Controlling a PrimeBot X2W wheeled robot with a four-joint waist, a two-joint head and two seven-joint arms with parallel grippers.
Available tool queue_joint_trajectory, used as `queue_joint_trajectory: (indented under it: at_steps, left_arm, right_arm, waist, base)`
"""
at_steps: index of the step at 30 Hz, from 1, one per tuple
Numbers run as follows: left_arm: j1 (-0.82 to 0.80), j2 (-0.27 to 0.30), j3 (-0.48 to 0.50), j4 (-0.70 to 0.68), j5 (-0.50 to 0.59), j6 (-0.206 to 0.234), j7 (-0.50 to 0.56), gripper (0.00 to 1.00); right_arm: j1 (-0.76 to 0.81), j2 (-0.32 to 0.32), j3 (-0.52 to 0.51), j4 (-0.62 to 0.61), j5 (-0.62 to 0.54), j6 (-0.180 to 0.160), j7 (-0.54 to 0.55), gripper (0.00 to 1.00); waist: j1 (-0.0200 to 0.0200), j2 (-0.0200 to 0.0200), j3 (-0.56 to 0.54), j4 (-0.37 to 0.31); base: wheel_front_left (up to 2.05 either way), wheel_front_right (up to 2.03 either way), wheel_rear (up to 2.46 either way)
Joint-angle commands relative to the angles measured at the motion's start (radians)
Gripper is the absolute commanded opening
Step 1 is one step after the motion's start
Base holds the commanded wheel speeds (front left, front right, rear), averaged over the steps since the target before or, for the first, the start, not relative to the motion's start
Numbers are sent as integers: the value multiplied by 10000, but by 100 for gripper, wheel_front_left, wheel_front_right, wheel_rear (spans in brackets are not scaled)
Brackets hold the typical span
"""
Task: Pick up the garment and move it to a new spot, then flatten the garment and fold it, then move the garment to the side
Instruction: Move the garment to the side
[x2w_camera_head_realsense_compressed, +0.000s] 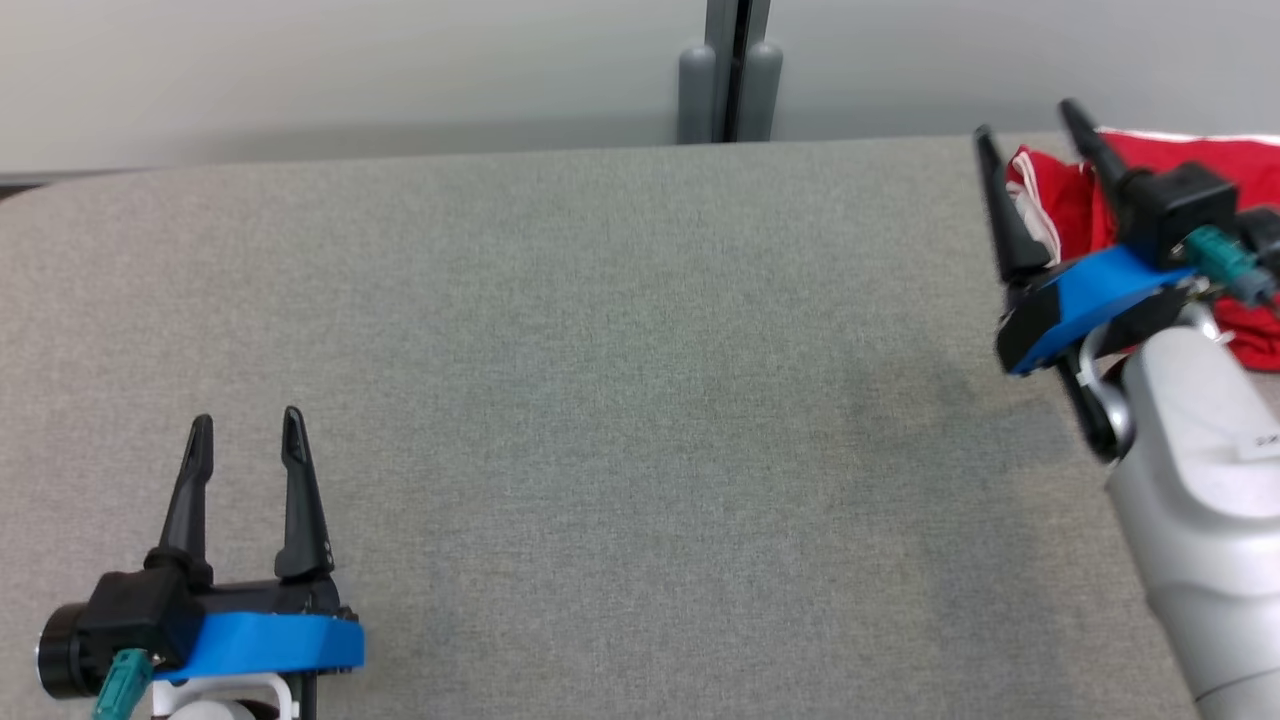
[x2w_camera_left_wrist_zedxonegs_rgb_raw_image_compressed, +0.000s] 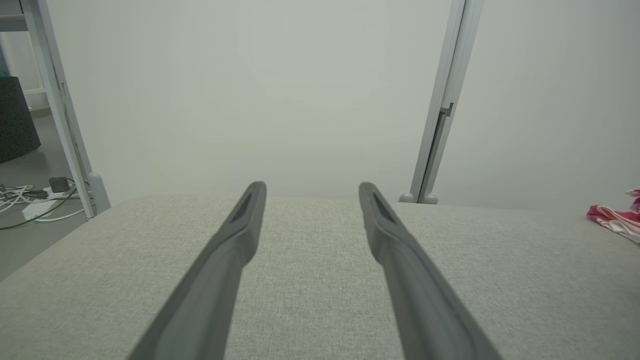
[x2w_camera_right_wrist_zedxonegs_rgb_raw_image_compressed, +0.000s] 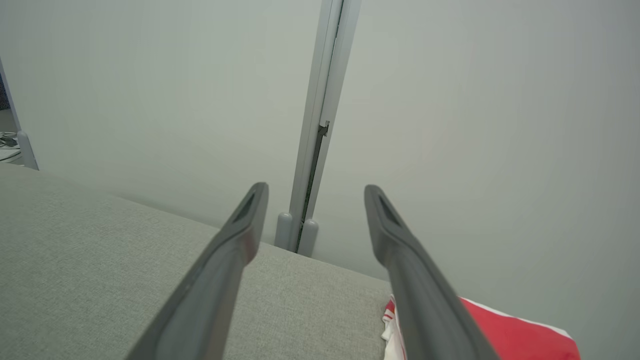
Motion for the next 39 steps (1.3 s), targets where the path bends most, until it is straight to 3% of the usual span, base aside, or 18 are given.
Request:
queue_joint_trajectory:
  at_steps: [1, 8, 23, 32, 39]
  left_arm:
    - [112, -6, 1, 45, 58, 13, -20, 100]
    - [511, -45, -96, 215, 33, 68, -22, 100]
    - [984, -66, -247, 400, 44, 116, -20, 100]
    - [1062, -71, -294, 459, 46, 93, -20, 100]
    - [1072, -73, -314, 522, 33, 103, -22, 100]
  right_arm:
    - [284, 167, 86, -125, 149, 2, -60, 100]
    - [1584, 842, 17, -840, 500, 2, -123, 100]
    - [5203, 1751, -1261, -3333, 236, 2, 102, 100]
    - [6527, 2051, -1834, -4886, 156, 2, 754, 100]
    - [7076, 2090, -2018, -5313, 165, 2, 929, 100]
  waist:
    - [3, 0, -218, -58]
    - [3, 0, -814, -30]
    - [3, 0, -1597, -192]
    - [3, 0, -1742, -137]
    - [3, 0, -1791, -45]
  base:
    - [0, 0, 0]
    - [0, 0, 0]
    - [0, 0, 0]
    - [0, 0, 0]
    - [0, 0, 0]
